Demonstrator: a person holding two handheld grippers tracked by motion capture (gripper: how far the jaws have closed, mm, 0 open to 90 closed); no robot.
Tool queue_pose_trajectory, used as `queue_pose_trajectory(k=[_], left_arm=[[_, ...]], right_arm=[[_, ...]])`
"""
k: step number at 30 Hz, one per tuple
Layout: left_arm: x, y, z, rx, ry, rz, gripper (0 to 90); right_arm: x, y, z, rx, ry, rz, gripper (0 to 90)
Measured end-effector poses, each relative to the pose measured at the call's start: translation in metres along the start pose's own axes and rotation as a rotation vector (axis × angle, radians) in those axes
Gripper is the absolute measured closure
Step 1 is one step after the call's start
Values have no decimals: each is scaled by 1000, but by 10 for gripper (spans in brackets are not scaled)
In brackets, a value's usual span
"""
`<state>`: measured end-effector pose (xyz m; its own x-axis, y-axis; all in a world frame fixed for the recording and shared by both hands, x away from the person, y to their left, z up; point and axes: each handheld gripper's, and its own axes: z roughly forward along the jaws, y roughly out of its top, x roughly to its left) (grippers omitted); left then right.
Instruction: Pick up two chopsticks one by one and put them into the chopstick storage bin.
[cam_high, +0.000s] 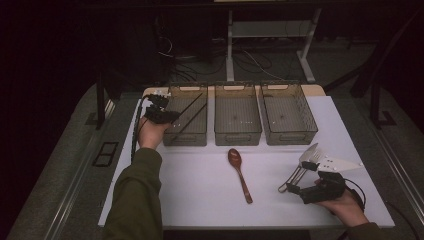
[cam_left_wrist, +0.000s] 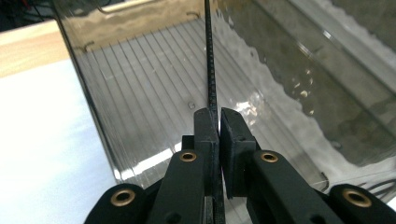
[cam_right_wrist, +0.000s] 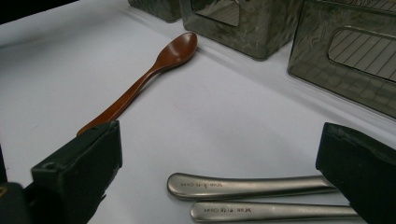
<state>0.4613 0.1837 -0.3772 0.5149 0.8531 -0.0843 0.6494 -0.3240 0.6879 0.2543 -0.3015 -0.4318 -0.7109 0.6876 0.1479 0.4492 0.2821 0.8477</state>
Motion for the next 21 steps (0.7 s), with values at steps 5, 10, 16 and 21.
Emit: queue_pose_trajectory(k=[5,10,16,21], left_arm=[[1,-2,2,-7,-16,-29,777],[1,-1,-3,-40,-17,-10,694],[-4,1,-10,-73,-52,6,608],[-11,3,-18,-118,-105,32,533]], right_arm=[[0,0,0,0,0,0,0],[0,0,1,1,0,-1,0],[0,0,1,2,-1,1,0],[-1,0,0,-2,0,4,0]])
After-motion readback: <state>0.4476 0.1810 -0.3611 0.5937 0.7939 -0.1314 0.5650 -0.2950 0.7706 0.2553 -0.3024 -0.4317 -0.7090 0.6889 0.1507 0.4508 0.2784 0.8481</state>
